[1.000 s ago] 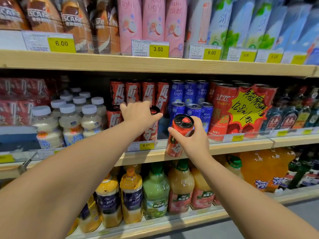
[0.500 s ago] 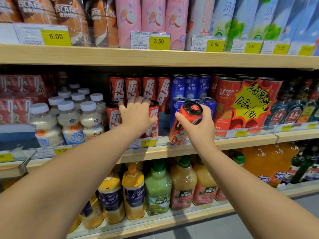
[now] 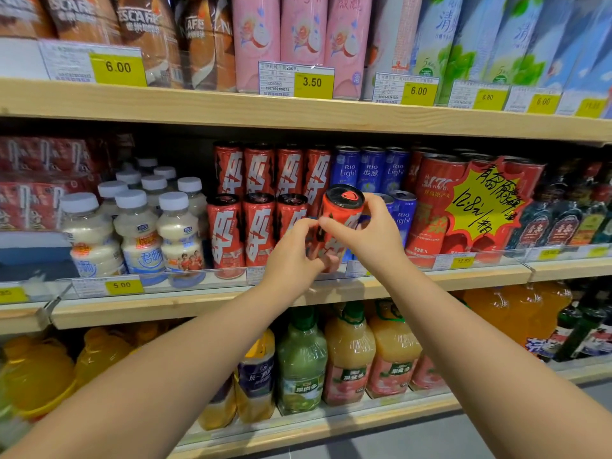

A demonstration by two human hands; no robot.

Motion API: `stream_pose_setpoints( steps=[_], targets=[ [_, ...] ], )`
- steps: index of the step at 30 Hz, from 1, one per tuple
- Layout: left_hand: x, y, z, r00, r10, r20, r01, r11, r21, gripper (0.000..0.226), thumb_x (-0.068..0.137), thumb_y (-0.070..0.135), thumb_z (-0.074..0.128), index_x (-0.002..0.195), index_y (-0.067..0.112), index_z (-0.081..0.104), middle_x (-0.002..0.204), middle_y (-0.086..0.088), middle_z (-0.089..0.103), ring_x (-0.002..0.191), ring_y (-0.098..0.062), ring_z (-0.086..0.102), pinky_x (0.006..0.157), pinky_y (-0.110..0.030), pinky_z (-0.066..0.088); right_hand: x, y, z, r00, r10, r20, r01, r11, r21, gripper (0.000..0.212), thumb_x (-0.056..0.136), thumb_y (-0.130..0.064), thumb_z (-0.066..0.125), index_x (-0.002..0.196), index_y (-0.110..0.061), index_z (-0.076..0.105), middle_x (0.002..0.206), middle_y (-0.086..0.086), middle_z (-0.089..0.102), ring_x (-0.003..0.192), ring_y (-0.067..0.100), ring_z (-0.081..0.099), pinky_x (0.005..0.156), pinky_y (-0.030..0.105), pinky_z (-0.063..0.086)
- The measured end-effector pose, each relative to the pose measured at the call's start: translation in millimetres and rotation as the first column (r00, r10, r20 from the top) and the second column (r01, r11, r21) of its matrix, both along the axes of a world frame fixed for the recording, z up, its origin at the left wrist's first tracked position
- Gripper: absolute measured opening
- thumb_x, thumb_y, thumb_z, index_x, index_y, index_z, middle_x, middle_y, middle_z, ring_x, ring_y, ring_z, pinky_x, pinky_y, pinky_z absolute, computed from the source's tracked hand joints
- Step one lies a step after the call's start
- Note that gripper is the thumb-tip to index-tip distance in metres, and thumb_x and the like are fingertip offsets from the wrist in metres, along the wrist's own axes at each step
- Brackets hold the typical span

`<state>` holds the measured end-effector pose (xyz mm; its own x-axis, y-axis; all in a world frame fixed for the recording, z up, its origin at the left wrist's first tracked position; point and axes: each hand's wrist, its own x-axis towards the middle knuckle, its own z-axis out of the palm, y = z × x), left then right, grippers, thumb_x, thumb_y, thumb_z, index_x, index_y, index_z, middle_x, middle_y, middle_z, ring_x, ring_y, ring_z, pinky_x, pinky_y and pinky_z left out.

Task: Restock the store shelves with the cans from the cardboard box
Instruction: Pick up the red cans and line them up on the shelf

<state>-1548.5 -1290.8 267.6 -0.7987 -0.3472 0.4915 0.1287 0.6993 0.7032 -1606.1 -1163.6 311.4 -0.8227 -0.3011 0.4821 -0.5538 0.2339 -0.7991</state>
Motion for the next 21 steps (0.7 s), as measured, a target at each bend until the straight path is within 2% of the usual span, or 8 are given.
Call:
stream_pose_setpoints(
  steps=[3,6,8,11,14,18,21],
  targets=[
    [-4,-8,7,1.000,0.023,-0.009,-0.023,0.999,-0.022,0.067,0.073,0.017,0.073,0.131,0.026,0.041,0.124,0.004,0.056,0.108,-0.014,0.056,0.087,-0.033,0.049,-5,-2,3,0.996,0.010,-0.086,-0.007,0.999,0.039,0.057,0.064,-0.052,0.075,0.112,-0.032,0.053,0.095,-0.027,0.059,0.093,-0.007,0.055,0.075,0.022,0.045],
    [-7,-14,19,0.996,0.076,0.056,-0.073,0.996,-0.054,0.083,0.075,0.017,0.072,0.141,0.031,0.022,0.111,0.010,0.055,0.092,-0.009,0.058,0.074,-0.030,0.051,-6,-13,3,0.992,-0.022,-0.125,0.020,1.000,-0.017,0.057,0.066,-0.050,0.076,0.115,-0.035,0.053,0.098,-0.029,0.058,0.095,-0.011,0.053,0.076,0.014,0.042],
    [-5,-23,25,0.978,0.132,0.160,-0.111,0.984,-0.136,0.089,0.076,0.022,0.070,0.143,0.031,0.012,0.096,0.007,0.057,0.079,-0.009,0.058,0.064,-0.031,0.051,-8,-19,-1,0.993,-0.010,-0.115,0.007,1.000,-0.025,0.056,0.069,-0.044,0.078,0.118,-0.032,0.053,0.107,-0.023,0.060,0.101,-0.004,0.055,0.083,0.021,0.046],
    [3,-36,31,0.936,0.187,0.299,-0.116,0.964,-0.241,0.089,0.077,0.020,0.067,0.143,0.034,0.009,0.075,0.001,0.059,0.065,-0.014,0.060,0.052,-0.032,0.050,-16,-27,-8,0.997,-0.052,-0.055,0.050,0.998,-0.039,0.057,0.070,-0.040,0.078,0.120,-0.027,0.053,0.118,-0.009,0.060,0.109,0.011,0.055,0.092,0.034,0.047],
    [5,-40,33,0.926,0.199,0.320,-0.105,0.951,-0.290,0.090,0.076,0.017,0.066,0.144,0.035,0.009,0.072,0.001,0.058,0.062,-0.015,0.060,0.050,-0.030,0.047,-24,-36,-11,0.993,-0.121,-0.007,0.121,0.993,-0.006,0.052,0.071,-0.045,0.076,0.112,-0.022,0.054,0.116,-0.007,0.054,0.103,0.013,0.053,0.081,0.034,0.046],
    [4,-38,33,0.914,0.188,0.361,-0.084,0.955,-0.285,0.095,0.075,0.016,0.068,0.142,0.036,0.004,0.079,-0.002,0.060,0.067,-0.018,0.062,0.059,-0.037,0.057,-29,-51,-19,0.963,-0.269,0.005,0.265,0.954,0.138,0.060,0.069,-0.054,0.074,0.109,-0.015,0.053,0.115,0.002,0.048,0.086,0.016,0.049,0.068,0.033,0.039],
    [2,-39,33,0.906,0.205,0.370,-0.092,0.950,-0.299,0.094,0.076,0.013,0.067,0.141,0.036,0.003,0.083,-0.003,0.061,0.069,-0.019,0.063,0.061,-0.041,0.058,-29,-59,-26,0.946,-0.324,0.021,0.316,0.934,0.164,0.066,0.069,-0.054,0.074,0.115,-0.013,0.048,0.118,0.005,0.049,0.095,0.024,0.056,0.067,0.033,0.037]
  ],
)
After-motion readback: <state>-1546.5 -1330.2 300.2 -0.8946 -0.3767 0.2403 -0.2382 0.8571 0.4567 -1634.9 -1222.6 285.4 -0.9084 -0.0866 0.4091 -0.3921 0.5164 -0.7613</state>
